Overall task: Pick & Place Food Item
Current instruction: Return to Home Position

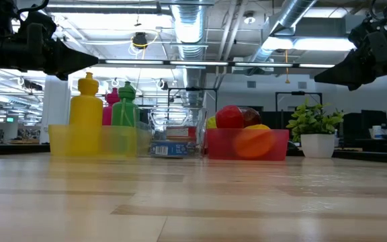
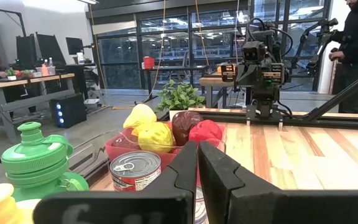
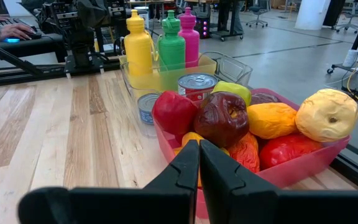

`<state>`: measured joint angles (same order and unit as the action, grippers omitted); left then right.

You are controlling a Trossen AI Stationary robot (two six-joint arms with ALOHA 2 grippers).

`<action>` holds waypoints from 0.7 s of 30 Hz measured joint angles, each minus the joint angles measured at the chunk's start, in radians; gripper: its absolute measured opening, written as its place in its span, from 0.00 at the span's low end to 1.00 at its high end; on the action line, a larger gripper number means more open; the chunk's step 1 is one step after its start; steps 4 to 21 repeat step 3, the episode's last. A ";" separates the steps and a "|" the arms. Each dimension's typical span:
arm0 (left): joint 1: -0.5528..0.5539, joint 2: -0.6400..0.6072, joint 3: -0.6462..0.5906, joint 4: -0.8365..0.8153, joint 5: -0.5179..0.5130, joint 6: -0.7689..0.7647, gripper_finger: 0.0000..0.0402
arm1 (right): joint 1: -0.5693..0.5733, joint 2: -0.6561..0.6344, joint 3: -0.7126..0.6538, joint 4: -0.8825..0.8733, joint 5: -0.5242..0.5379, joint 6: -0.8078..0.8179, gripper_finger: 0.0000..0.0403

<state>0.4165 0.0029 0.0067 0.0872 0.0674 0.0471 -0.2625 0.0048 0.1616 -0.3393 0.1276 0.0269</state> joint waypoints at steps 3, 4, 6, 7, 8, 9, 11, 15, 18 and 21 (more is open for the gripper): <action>0.000 0.000 0.000 0.000 0.000 0.000 0.01 | 0.000 0.000 0.000 0.000 0.000 0.000 0.02; 0.000 0.000 0.000 0.000 0.000 0.000 0.01 | 0.000 0.000 0.000 0.000 0.000 0.000 0.02; 0.000 0.000 0.000 0.000 0.000 0.000 0.01 | 0.000 0.000 0.000 0.000 0.000 0.000 0.02; 0.000 0.000 0.000 0.000 0.000 0.000 0.01 | 0.000 0.000 0.000 0.000 0.000 0.000 0.02; 0.000 0.000 0.000 0.000 0.000 0.000 0.01 | 0.000 0.000 0.000 0.000 0.000 0.000 0.02; 0.000 0.000 0.000 0.000 0.000 0.000 0.01 | 0.000 0.000 0.000 0.000 0.000 0.000 0.02; 0.000 0.000 0.000 0.000 0.000 0.000 0.01 | 0.000 0.000 0.000 0.000 0.000 0.000 0.02; 0.000 0.000 0.000 0.000 0.000 0.000 0.01 | 0.000 0.000 0.000 0.000 0.000 0.000 0.02; 0.000 0.000 0.000 0.000 0.000 0.000 0.01 | 0.000 0.000 0.000 0.000 0.000 0.000 0.02; 0.000 0.000 0.000 0.000 0.000 0.000 0.01 | 0.000 0.000 0.000 0.000 0.000 0.000 0.02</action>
